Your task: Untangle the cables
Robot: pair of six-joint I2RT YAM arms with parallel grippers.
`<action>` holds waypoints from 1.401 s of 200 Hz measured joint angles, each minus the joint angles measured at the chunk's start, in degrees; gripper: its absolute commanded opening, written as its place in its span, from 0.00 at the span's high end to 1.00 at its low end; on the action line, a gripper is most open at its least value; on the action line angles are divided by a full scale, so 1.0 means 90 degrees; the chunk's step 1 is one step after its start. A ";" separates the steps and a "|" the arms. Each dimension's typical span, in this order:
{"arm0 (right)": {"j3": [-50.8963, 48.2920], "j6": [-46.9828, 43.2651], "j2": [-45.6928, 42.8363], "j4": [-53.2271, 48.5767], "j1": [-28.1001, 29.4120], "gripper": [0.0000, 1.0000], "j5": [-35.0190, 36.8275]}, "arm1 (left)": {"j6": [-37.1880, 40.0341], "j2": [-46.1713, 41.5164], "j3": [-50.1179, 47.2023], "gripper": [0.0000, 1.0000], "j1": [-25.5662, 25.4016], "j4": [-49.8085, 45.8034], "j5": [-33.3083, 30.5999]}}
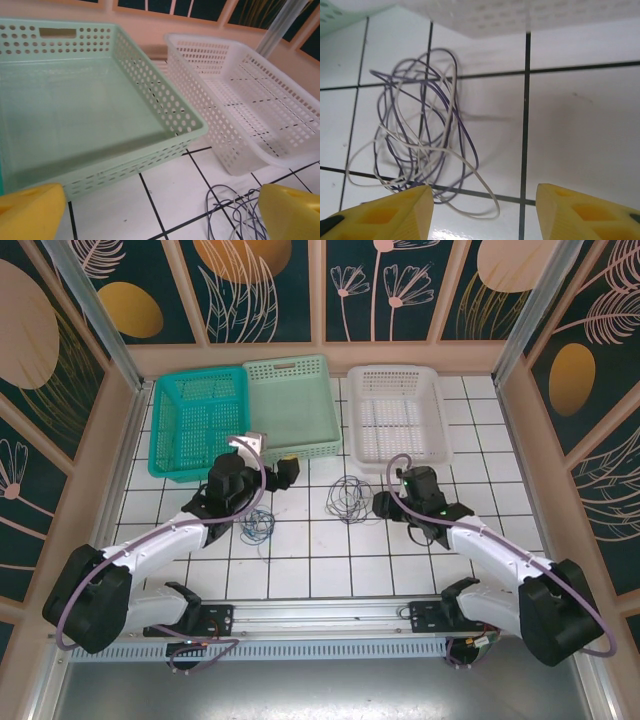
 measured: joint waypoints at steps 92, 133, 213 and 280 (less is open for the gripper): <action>-0.0051 0.0061 0.0969 0.0493 0.0151 0.82 -0.0029 | 0.0000 0.0000 -0.0022 0.01 -0.0005 0.0223 0.0420; -0.0080 -0.0068 0.0561 0.0551 0.0520 1.00 0.0255 | 0.0000 0.0017 -0.0022 0.02 -0.0005 0.0223 0.0423; 0.0138 -0.0483 -0.0911 0.0452 0.0998 1.00 0.0112 | 0.0172 0.0124 -0.0022 0.01 -0.0172 0.0219 0.0767; 0.1690 -0.0998 -0.0950 0.0136 0.1307 1.00 -0.0279 | 0.0726 0.0328 0.0146 0.03 -0.0816 0.0172 0.1178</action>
